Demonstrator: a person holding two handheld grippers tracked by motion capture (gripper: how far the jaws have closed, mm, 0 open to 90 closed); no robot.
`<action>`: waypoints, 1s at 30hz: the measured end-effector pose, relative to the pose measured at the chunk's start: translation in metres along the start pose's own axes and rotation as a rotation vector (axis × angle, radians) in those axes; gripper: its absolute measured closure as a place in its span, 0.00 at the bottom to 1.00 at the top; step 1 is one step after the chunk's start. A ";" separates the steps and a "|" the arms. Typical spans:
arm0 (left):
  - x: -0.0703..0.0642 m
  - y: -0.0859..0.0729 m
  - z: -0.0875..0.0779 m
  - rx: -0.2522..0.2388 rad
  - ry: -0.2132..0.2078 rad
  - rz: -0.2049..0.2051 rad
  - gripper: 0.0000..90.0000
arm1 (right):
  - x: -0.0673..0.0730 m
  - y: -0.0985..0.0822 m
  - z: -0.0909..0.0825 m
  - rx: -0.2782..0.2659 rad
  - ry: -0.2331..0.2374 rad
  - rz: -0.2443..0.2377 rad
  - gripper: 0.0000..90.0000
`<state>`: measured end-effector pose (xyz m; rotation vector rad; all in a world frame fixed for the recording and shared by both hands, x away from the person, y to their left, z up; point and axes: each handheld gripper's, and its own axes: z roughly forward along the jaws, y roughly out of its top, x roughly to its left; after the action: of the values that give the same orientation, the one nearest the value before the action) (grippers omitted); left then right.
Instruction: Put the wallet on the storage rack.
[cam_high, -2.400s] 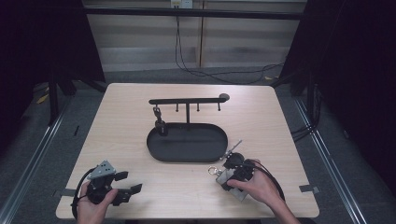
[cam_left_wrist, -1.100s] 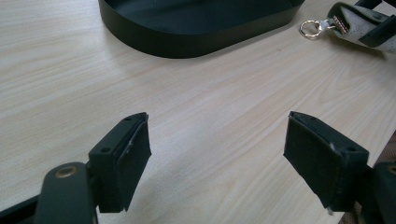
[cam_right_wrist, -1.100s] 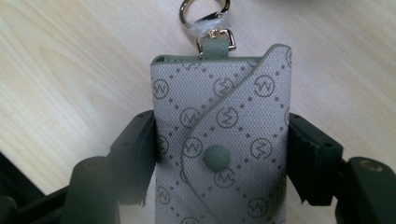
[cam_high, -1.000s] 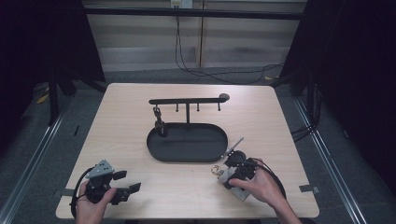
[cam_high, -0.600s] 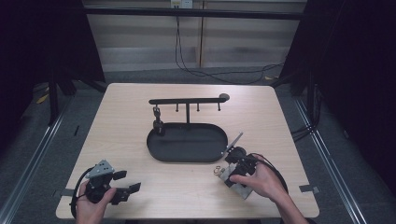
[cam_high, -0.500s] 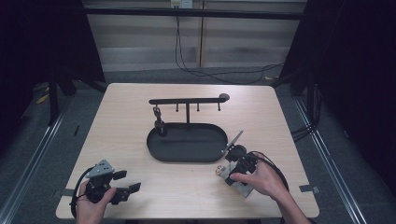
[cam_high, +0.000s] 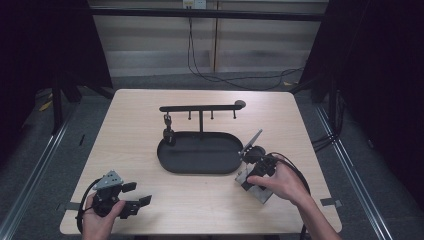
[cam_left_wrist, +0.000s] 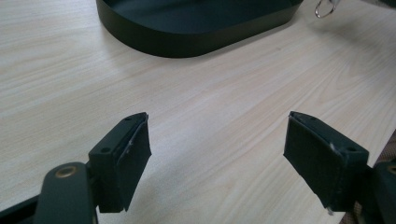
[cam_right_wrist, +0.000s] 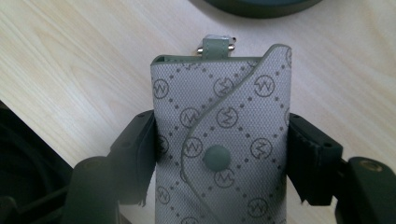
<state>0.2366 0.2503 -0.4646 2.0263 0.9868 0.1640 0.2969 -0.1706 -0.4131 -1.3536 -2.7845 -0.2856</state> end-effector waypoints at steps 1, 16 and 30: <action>0.000 0.000 0.000 0.003 -0.001 0.002 0.25 | 0.000 0.001 -0.001 -0.003 0.000 0.005 0.37; -0.001 0.000 0.000 0.013 -0.003 0.009 0.25 | -0.010 0.025 -0.017 -0.040 0.008 0.026 0.37; 0.000 -0.001 -0.001 0.008 -0.004 0.005 0.25 | -0.031 0.043 -0.023 -0.160 0.072 0.134 0.37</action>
<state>0.2357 0.2505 -0.4647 2.0361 0.9817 0.1590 0.3486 -0.1733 -0.3876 -1.5226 -2.6468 -0.5508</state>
